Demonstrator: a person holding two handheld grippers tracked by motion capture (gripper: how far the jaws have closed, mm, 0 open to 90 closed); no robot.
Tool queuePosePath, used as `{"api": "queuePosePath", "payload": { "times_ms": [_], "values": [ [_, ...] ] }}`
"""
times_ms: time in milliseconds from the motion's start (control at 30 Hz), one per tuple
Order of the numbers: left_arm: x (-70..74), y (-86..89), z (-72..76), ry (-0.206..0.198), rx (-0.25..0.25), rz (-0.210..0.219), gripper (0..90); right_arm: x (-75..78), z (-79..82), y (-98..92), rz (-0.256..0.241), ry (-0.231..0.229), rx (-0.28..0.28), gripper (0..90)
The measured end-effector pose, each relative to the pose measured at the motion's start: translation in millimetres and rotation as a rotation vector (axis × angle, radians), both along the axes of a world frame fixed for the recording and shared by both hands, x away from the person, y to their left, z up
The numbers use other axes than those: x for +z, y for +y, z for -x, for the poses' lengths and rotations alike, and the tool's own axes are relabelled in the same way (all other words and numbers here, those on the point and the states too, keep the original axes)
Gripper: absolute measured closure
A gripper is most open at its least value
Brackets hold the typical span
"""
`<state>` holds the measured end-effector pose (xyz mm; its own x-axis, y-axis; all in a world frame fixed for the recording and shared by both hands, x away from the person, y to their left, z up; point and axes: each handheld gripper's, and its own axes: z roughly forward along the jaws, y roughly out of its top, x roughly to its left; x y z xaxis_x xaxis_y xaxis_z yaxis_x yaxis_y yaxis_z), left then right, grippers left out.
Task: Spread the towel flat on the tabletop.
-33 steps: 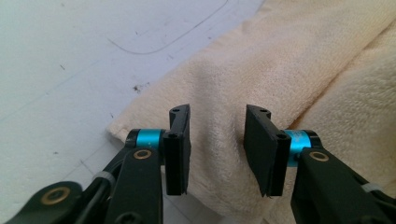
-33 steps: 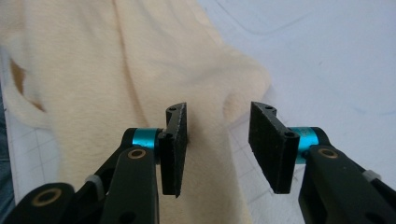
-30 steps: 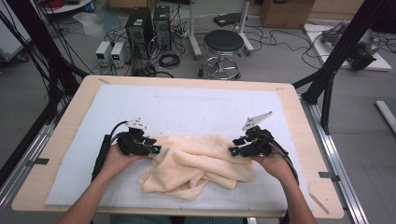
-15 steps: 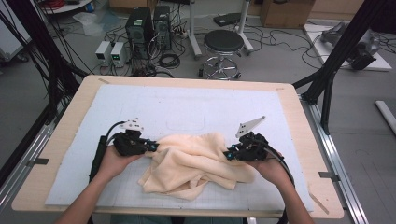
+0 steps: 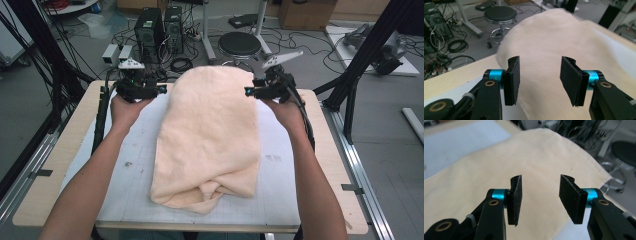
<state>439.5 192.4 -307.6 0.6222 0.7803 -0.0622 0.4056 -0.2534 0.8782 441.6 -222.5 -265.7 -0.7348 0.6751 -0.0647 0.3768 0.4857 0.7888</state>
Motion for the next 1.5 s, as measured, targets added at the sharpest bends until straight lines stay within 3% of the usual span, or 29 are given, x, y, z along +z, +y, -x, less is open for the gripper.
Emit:
{"api": "queuePosePath", "payload": {
  "times_ms": [100,267,500,700,833,933,1033,1100,1133,1167,1200,1267,1333,1433,1500],
  "values": [
    [-24.0,0.8,17.6,0.035,-0.049,-0.019,50.1,-26.7,18.4,1.0,0.029,0.029,0.044,51.9],
    [-51.6,-0.9,56.1,0.040,-0.149,-0.021,49.2,-56.5,55.7,0.9,0.041,0.041,0.116,49.8],
    [-68.9,7.2,112.5,0.019,-0.254,-0.014,45.0,-82.3,102.8,1.6,0.015,0.042,0.206,47.4],
    [-84.2,15.9,155.0,0.048,-0.323,0.026,40.0,-104.5,136.6,4.1,-0.001,0.070,0.286,45.5],
    [-96.1,13.8,173.6,0.075,-0.372,-0.025,38.2,-121.0,153.9,5.4,0.006,0.093,0.332,45.2],
    [-102.5,6.9,180.5,0.096,-0.413,-0.046,37.6,-132.2,164.4,8.2,-0.004,0.137,0.368,44.5],
    [-109.4,-1.5,181.5,0.124,-0.453,-0.090,41.3,-138.2,174.1,12.3,-0.016,0.151,0.414,44.4],
    [-115.6,-5.8,178.9,0.136,-0.447,-0.138,50.1,-142.3,177.1,16.3,-0.002,0.168,0.426,44.9],
    [-117.5,-6.7,177.7,0.141,-0.441,-0.146,60.1,-144.9,177.0,18.7,0.017,0.170,0.430,49.5],
    [-119.0,-7.4,176.2,0.141,-0.435,-0.161,67.2,-146.4,176.4,20.2,0.031,0.166,0.429,55.4],
    [-119.3,-7.3,174.3,0.136,-0.425,-0.163,75.6,-147.9,174.6,21.9,0.061,0.163,0.427,67.9],
    [-115.1,-5.1,169.1,0.127,-0.406,-0.153,83.3,-148.6,169.7,23.0,0.106,0.147,0.408,82.1],
    [-106.9,-1.6,163.3,0.095,-0.353,-0.136,84.4,-143.5,161.9,21.1,0.100,0.152,0.382,84.1],
    [-89.3,8.0,146.5,0.053,-0.277,-0.075,84.7,-126.3,151.0,15.6,0.091,0.104,0.338,84.6],
    [-79.0,12.3,130.7,0.044,-0.232,-0.060,84.6,-114.4,141.6,11.9,0.114,0.071,0.308,84.9]
  ]
}}
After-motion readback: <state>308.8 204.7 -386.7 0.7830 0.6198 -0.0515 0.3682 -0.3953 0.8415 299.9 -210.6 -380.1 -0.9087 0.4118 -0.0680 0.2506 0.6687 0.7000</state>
